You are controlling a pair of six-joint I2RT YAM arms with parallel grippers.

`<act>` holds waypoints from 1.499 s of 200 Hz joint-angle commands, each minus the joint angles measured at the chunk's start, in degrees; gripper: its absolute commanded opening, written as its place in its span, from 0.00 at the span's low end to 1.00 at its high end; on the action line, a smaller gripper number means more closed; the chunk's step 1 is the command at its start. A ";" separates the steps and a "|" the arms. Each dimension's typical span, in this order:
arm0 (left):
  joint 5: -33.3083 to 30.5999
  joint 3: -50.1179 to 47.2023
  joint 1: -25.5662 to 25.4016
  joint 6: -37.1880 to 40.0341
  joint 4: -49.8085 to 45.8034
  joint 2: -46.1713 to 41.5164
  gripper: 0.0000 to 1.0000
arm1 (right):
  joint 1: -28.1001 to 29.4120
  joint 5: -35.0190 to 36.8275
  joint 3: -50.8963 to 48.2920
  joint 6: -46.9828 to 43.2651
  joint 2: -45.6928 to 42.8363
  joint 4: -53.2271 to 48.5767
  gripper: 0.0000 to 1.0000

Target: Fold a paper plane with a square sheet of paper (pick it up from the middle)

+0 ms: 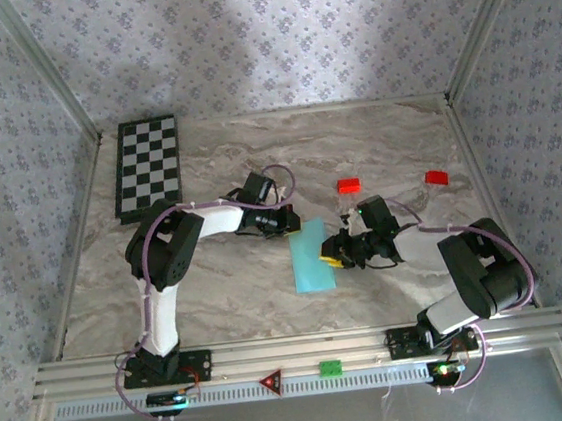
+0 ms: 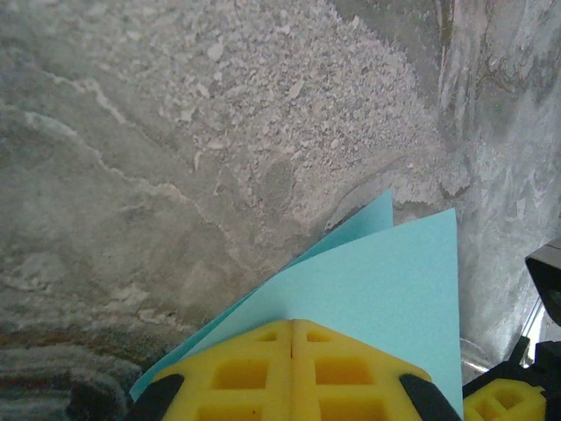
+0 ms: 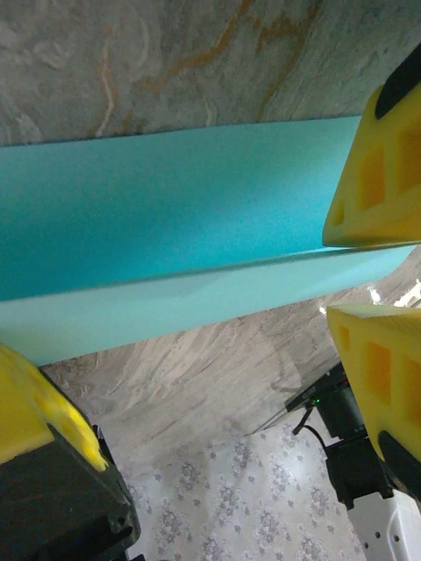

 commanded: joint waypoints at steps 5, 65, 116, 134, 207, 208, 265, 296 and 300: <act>0.23 -1.08 -0.18 0.04 -2.87 -1.55 0.06 | 0.40 -0.01 0.11 -1.68 0.32 -1.54 0.27; -0.07 -1.24 -0.14 -0.26 -2.57 -1.62 0.06 | 0.86 -0.58 1.04 -4.05 0.66 -3.26 0.25; -0.17 -1.57 -0.18 -0.35 -2.39 -1.89 0.07 | 0.72 0.04 0.51 -2.52 0.53 -1.16 0.19; -0.12 -1.87 -0.10 -0.41 -1.81 -2.89 0.09 | 0.44 -0.32 0.33 -2.12 0.63 -0.64 0.14; -5.55 -4.82 -0.18 1.56 -3.17 -17.85 0.29 | 3.03 4.75 0.21 6.00 0.38 6.50 0.06; -5.61 -4.95 -0.18 1.57 -3.17 -18.00 0.29 | 3.13 4.93 0.27 6.07 0.42 6.54 0.06; -11.48 -18.48 -2.30 3.23 4.08 -32.53 0.27 | 5.71 4.32 1.35 9.24 0.93 9.71 0.17; -13.76 -22.22 -6.45 6.09 3.06 -35.79 0.29 | 4.85 1.83 3.29 5.53 1.98 6.25 0.23; -13.59 -22.30 -6.59 6.44 2.38 -35.82 0.29 | 4.60 1.87 3.47 5.14 2.06 5.63 0.23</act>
